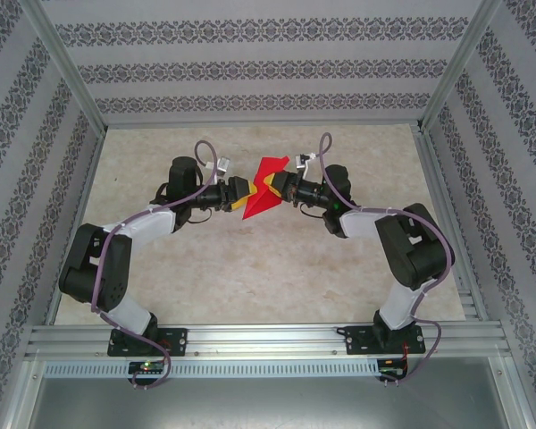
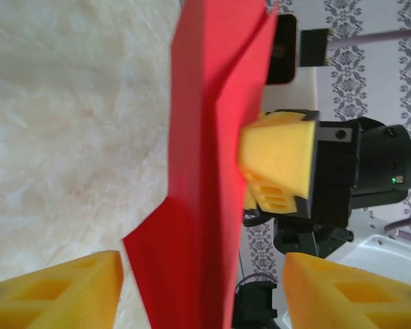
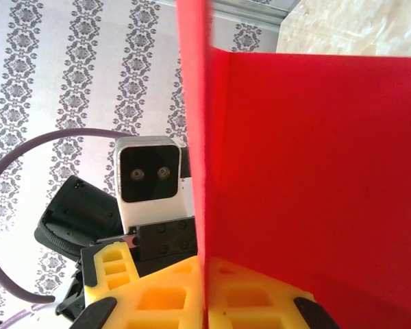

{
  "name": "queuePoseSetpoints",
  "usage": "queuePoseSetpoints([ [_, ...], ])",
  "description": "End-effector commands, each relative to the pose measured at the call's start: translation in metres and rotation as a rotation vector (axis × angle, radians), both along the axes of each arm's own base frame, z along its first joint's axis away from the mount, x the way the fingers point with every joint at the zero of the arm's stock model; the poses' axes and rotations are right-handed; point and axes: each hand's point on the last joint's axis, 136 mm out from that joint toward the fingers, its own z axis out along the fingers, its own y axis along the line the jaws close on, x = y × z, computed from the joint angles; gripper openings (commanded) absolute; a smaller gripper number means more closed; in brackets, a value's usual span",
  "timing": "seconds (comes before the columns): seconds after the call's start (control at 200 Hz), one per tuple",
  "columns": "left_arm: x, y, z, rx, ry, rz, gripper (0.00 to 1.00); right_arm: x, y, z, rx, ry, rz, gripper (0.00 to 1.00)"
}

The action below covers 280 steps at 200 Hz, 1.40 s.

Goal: Fold a paper plane with a square sheet of paper (pick it up from the middle)
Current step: Turn over the paper at the center of the table.

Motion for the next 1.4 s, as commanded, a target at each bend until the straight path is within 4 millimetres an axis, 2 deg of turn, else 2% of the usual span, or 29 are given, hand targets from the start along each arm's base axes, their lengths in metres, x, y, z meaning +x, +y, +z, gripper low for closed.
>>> queuePoseSetpoints([
  [0.0,-0.004,-0.007,0.029,-0.056,-0.087,-0.041,0.58,-0.004,0.010,0.014,0.036,-0.051,0.045,0.08],
  [0.27,-0.007,-0.013,0.031,-0.068,-0.092,-0.069,0.38,-0.004,0.014,0.010,0.033,-0.041,0.057,0.09],
  [0.455,-0.007,-0.012,0.029,-0.061,-0.110,-0.066,0.22,-0.002,0.010,0.005,0.016,-0.034,0.052,0.12],
  [0.604,-0.005,-0.011,0.020,-0.036,-0.114,-0.058,0.11,-0.002,-0.001,0.002,-0.027,-0.029,0.026,0.24],
  [0.714,-0.004,-0.009,0.011,0.013,-0.123,-0.052,0.08,-0.001,-0.017,0.001,-0.086,-0.039,-0.021,0.40],
  [0.819,-0.003,-0.002,-0.001,0.124,-0.144,-0.032,0.08,0.001,-0.041,-0.011,-0.221,-0.024,-0.107,0.54],
  [0.954,0.001,0.017,-0.018,0.324,-0.157,0.031,0.08,0.000,-0.076,-0.030,-0.481,-0.029,-0.242,0.69],
  [1.124,0.003,0.053,-0.033,0.680,-0.179,0.142,0.09,-0.005,-0.116,-0.031,-0.675,-0.077,-0.390,0.83],
  [1.214,0.007,0.084,-0.040,0.942,-0.168,0.241,0.10,-0.007,-0.129,-0.030,-0.723,-0.091,-0.446,0.88],
  [1.319,0.008,0.120,-0.044,1.234,-0.137,0.354,0.10,-0.009,-0.141,-0.031,-0.762,-0.095,-0.494,0.89],
  [1.394,0.010,0.139,-0.047,1.374,-0.108,0.428,0.10,-0.010,-0.147,-0.032,-0.781,-0.088,-0.518,0.89],
])
